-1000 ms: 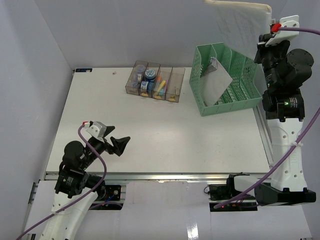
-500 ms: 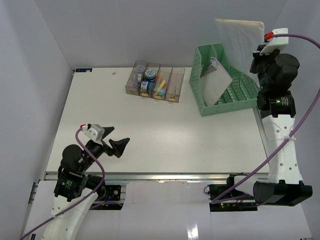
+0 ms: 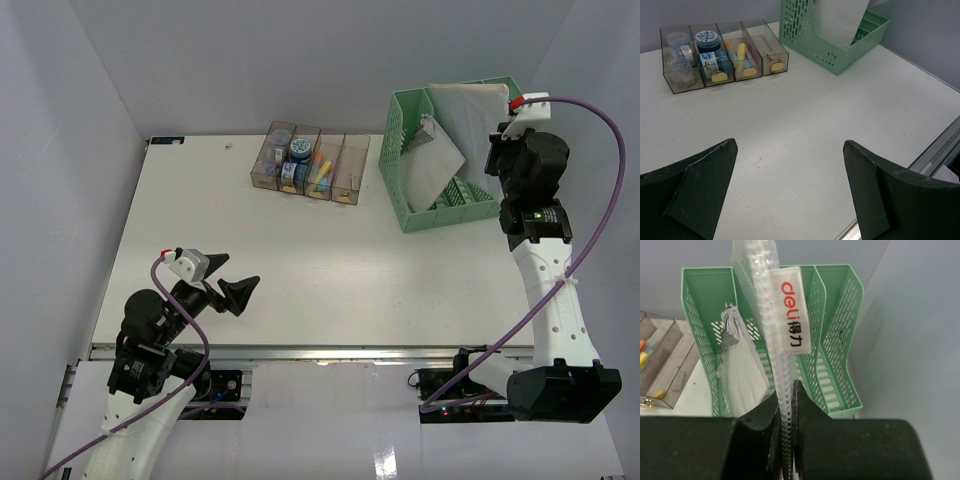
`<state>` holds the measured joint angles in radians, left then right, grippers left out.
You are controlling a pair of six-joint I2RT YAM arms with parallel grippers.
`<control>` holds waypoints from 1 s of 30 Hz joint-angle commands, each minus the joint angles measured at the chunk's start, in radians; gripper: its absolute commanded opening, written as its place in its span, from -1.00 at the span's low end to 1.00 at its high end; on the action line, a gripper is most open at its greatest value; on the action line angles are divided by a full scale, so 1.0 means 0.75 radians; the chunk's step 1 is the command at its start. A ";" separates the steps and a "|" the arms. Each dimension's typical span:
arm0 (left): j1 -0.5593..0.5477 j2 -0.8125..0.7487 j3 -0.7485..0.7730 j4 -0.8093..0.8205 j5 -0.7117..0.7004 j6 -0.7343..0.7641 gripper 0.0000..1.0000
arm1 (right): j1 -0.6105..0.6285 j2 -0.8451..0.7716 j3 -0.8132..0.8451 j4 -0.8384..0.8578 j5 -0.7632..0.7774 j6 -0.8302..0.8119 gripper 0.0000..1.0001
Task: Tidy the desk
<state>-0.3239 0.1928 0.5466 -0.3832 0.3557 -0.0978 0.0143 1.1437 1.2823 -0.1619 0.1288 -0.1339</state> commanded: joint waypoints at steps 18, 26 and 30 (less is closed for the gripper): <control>-0.012 0.021 -0.011 0.012 0.012 -0.009 0.96 | -0.003 -0.132 -0.188 0.112 0.012 0.091 -0.85; -0.010 0.029 -0.009 0.012 0.012 -0.009 0.96 | -0.003 -0.104 -0.215 0.116 -0.007 0.103 -0.76; -0.012 0.033 -0.008 0.014 0.015 -0.007 0.96 | -0.003 -0.099 -0.226 0.123 -0.014 0.103 -0.72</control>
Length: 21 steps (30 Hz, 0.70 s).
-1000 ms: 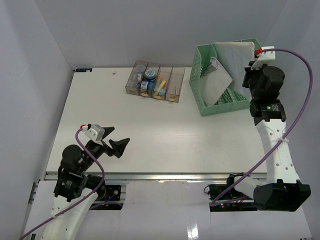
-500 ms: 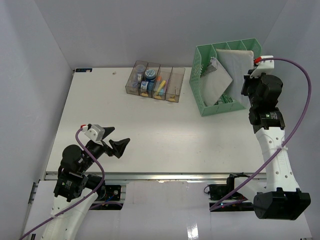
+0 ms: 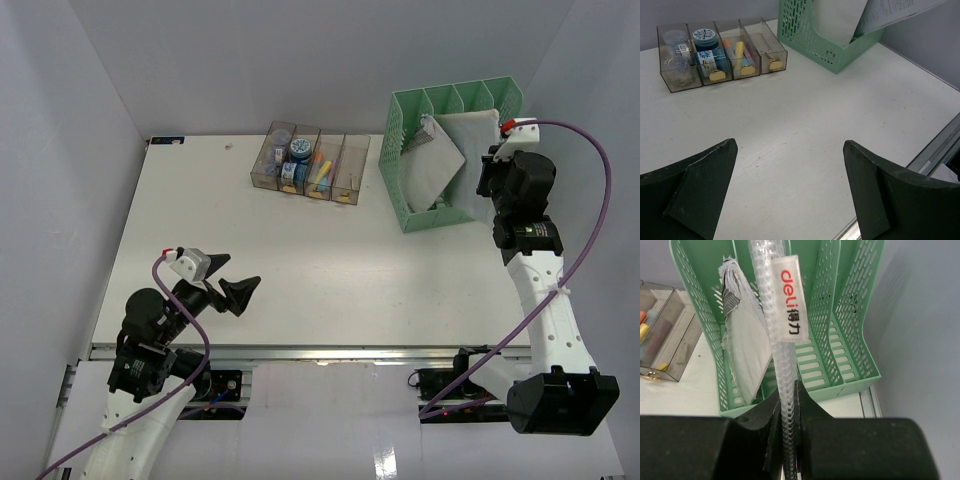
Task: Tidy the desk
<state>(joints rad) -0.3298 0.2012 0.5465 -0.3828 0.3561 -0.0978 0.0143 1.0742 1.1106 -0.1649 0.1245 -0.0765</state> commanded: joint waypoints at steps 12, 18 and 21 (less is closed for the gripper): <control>-0.004 0.031 -0.008 0.013 0.014 -0.009 0.96 | -0.004 0.108 0.047 0.142 -0.046 0.066 -0.57; -0.004 0.042 -0.005 0.015 0.015 -0.007 0.96 | -0.003 0.159 0.061 0.181 -0.061 0.076 -0.56; -0.004 0.048 -0.006 0.015 0.016 -0.008 0.96 | -0.003 0.173 0.061 0.193 -0.072 0.084 -0.70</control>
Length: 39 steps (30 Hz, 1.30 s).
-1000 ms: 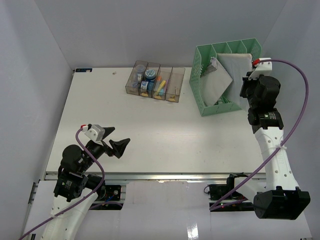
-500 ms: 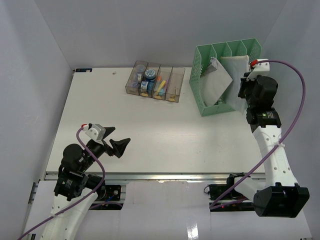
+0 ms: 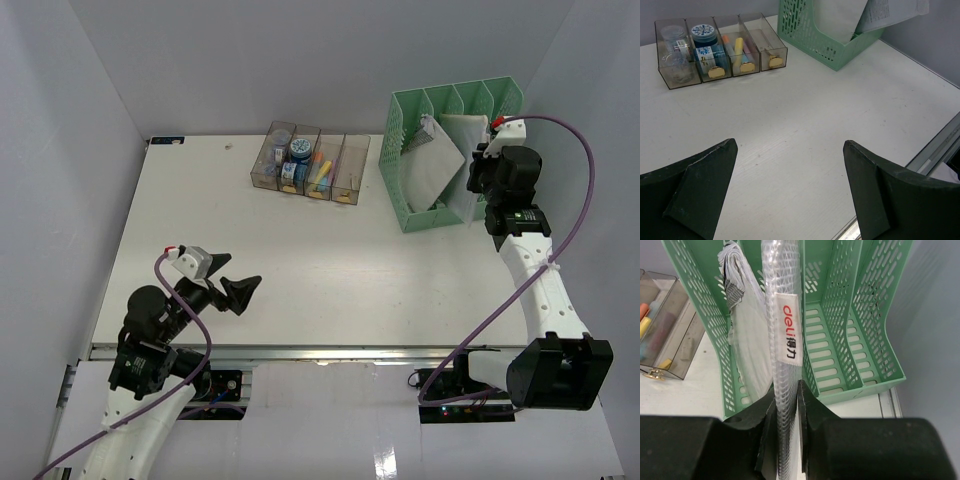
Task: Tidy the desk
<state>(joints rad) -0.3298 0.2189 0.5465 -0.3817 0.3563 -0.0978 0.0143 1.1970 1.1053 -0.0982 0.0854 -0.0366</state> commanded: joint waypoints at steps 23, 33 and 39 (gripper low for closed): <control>-0.005 0.107 -0.005 0.038 0.121 -0.005 0.96 | -0.003 0.076 -0.057 0.558 -0.066 0.178 -0.05; -0.006 0.103 -0.005 0.040 0.122 -0.005 0.96 | -0.003 0.010 -0.096 0.526 -0.305 0.012 0.57; -0.006 0.090 -0.007 0.041 0.122 -0.005 0.96 | -0.003 -0.096 -0.112 0.427 -0.313 -0.064 0.76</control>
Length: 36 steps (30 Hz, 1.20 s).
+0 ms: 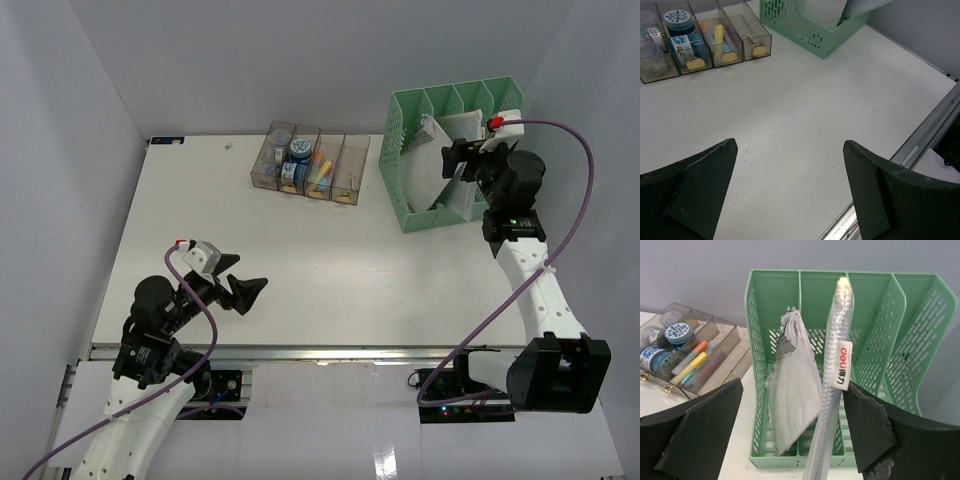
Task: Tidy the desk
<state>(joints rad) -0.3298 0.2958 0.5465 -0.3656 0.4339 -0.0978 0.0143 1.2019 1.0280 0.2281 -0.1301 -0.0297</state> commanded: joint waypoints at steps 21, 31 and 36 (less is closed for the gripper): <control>-0.006 -0.023 -0.015 0.029 0.058 -0.002 0.96 | -0.003 -0.381 -0.212 -0.212 0.008 -0.243 0.88; -0.012 -0.033 -0.023 0.035 0.060 -0.005 0.96 | -0.066 -0.545 -0.390 -0.268 0.122 -0.239 0.83; -0.014 -0.039 -0.023 0.036 0.057 -0.005 0.96 | -0.077 -0.591 -0.477 -0.277 0.108 -0.243 0.78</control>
<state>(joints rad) -0.3360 0.2760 0.5349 -0.3573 0.4610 -0.0978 -0.0346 0.7831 0.7095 0.0139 -0.0613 -0.1956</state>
